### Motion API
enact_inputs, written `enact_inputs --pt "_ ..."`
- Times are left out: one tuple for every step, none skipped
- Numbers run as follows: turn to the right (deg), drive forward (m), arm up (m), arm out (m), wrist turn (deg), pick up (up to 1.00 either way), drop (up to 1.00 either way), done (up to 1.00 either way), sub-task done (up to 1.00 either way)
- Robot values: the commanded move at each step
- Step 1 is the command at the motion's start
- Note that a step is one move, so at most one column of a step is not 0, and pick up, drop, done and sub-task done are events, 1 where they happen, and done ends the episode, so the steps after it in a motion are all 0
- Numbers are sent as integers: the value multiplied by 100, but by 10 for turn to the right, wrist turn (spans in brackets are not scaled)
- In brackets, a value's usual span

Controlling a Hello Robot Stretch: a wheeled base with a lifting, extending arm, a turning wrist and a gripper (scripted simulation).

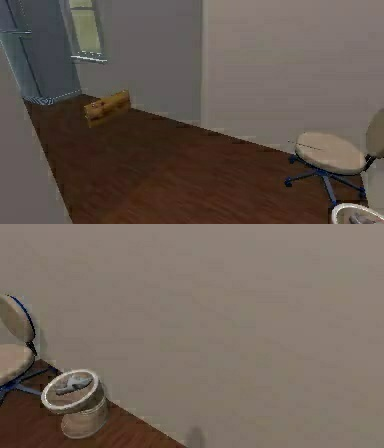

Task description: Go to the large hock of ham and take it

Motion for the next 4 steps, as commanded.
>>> enact_inputs --pt "-450 0 0 0 0 0 0 0 0" --pt "-450 0 0 0 0 0 0 0 0" --pt "-420 0 0 0 0 0 0 0 0" --pt "0 100 0 0 0 0 0 0 0"
